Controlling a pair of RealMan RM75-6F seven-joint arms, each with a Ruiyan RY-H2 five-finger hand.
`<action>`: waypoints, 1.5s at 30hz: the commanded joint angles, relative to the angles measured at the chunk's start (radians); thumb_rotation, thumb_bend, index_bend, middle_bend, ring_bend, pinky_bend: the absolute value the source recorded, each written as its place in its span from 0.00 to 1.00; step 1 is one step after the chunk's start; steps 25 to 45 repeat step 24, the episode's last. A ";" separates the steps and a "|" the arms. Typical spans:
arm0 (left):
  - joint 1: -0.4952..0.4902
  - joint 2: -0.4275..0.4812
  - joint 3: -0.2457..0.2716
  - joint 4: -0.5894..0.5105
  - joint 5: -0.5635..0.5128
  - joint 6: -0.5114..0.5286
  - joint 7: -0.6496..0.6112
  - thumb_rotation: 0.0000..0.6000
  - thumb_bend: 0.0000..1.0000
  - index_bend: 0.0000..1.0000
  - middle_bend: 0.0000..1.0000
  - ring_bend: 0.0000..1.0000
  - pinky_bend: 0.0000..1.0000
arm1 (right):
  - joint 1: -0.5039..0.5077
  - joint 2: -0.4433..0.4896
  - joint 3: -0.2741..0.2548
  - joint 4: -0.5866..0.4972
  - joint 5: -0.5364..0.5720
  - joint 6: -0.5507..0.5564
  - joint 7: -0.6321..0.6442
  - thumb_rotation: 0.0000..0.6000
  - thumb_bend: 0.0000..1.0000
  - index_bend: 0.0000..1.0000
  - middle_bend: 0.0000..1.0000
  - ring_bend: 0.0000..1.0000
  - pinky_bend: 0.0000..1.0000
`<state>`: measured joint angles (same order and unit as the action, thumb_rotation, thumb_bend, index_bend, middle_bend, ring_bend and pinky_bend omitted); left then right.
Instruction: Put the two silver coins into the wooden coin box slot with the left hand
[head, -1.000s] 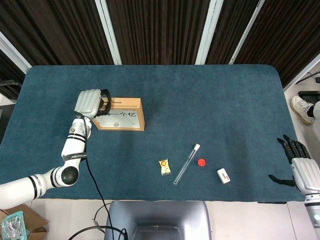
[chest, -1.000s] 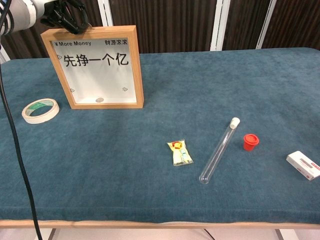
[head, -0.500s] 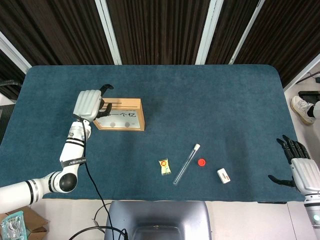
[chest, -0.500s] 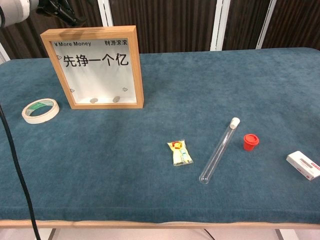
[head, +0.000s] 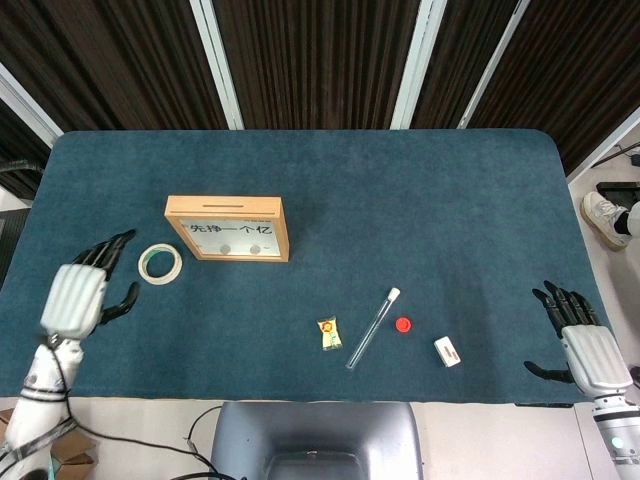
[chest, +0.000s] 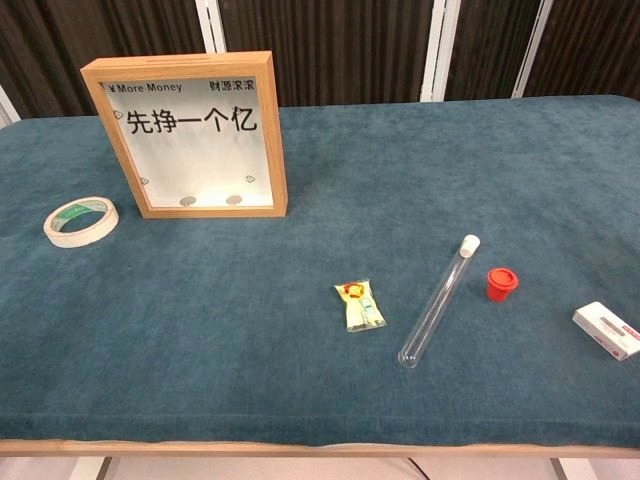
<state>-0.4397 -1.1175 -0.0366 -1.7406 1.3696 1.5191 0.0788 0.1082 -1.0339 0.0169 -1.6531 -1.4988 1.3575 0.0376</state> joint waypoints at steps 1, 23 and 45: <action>0.226 -0.006 0.160 0.147 0.071 0.154 -0.162 1.00 0.40 0.05 0.00 0.00 0.01 | 0.001 -0.015 -0.006 -0.011 0.001 -0.004 -0.042 1.00 0.12 0.00 0.00 0.00 0.00; 0.306 -0.037 0.163 0.238 0.169 0.083 -0.204 1.00 0.39 0.00 0.00 0.00 0.00 | -0.040 -0.028 -0.030 -0.003 -0.056 0.072 -0.081 1.00 0.12 0.00 0.00 0.00 0.00; 0.306 -0.036 0.160 0.238 0.167 0.076 -0.205 1.00 0.39 0.00 0.00 0.00 0.00 | -0.040 -0.028 -0.030 -0.003 -0.057 0.073 -0.080 1.00 0.12 0.00 0.00 0.00 0.00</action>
